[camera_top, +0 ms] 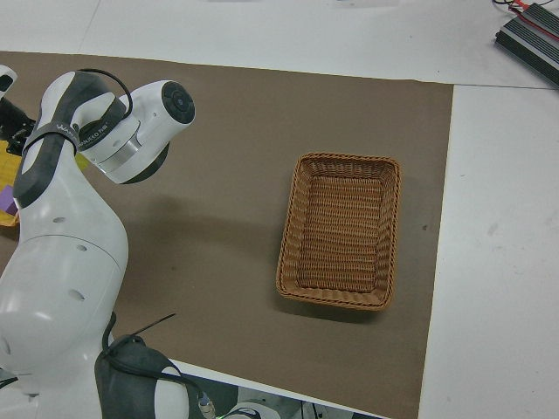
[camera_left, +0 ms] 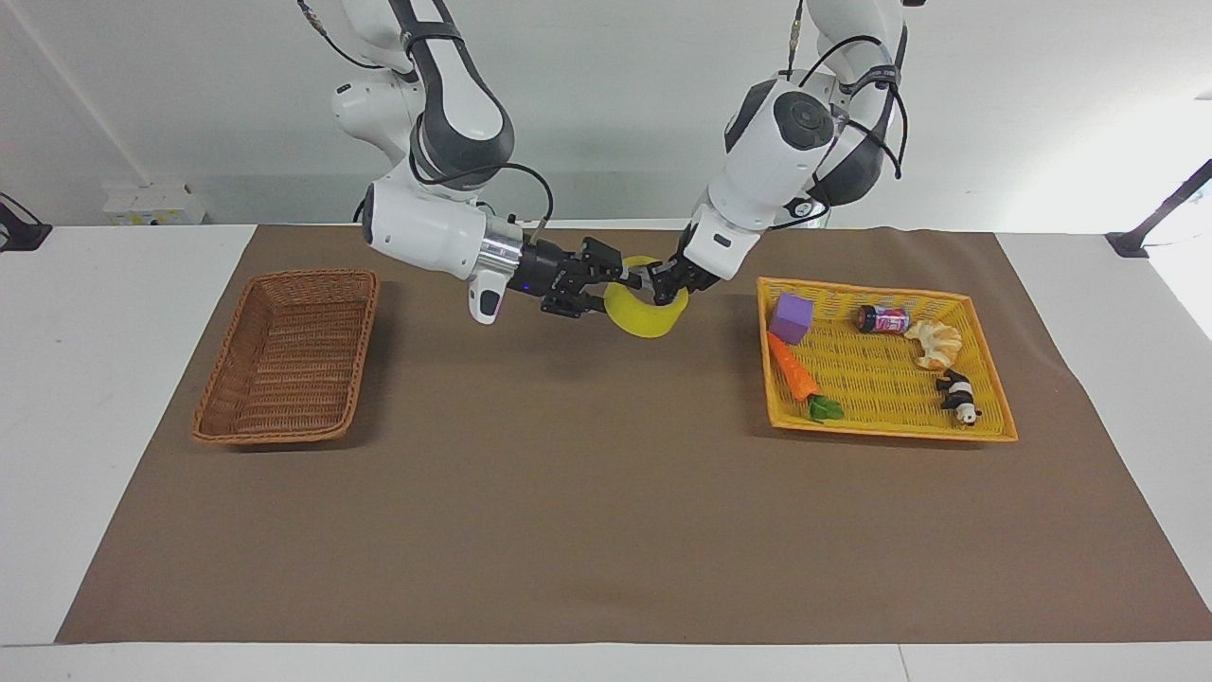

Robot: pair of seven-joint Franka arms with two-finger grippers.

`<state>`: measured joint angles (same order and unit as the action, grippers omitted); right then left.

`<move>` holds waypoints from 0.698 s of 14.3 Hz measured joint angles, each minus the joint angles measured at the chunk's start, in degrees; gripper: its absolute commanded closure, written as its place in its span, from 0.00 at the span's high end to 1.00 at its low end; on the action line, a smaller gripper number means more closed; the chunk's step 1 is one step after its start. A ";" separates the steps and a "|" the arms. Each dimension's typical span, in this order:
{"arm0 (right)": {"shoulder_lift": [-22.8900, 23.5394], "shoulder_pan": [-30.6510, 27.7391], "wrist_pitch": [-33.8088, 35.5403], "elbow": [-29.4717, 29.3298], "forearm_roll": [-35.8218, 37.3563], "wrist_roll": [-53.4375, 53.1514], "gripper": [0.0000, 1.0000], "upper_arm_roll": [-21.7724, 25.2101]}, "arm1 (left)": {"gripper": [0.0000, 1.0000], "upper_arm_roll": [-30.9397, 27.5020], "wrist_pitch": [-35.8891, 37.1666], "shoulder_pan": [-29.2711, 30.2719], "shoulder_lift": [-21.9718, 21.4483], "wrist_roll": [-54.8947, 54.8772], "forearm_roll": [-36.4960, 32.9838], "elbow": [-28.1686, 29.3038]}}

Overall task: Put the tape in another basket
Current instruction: 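Hold the tape with both grippers, then open the left gripper, then carry the tape with the right gripper while the left gripper withdraws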

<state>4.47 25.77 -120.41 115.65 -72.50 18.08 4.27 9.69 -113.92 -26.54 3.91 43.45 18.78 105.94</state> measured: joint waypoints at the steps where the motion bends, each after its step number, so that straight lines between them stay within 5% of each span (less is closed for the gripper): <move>1: 0.00 0.02 0.00 0.01 0.00 0.27 0.00 -0.01 | 0.01 0.00 0.07 0.00 0.00 0.00 -0.01 0.00; 3: 0.00 0.03 0.00 0.02 0.00 0.31 0.00 -0.01 | 0.02 -0.01 0.11 0.00 0.00 0.00 -0.01 0.00; 4: 0.00 0.03 0.01 0.02 0.00 0.32 0.00 -0.01 | 0.12 -0.01 0.11 0.00 0.00 0.00 -0.01 0.00; 6: 0.00 0.03 0.01 0.02 0.00 0.34 0.00 -0.02 | 1.00 -0.03 0.12 0.01 0.01 0.00 -0.01 0.00; 10: 0.00 0.06 0.26 0.06 0.00 0.34 0.00 -0.15 | 1.00 -0.18 1.72 0.06 -0.07 0.02 -0.01 -1.21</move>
<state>4.47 25.83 -120.16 115.71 -72.50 18.42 4.12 9.51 -112.19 -26.48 3.84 43.47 18.77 104.72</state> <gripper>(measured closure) 0.458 0.401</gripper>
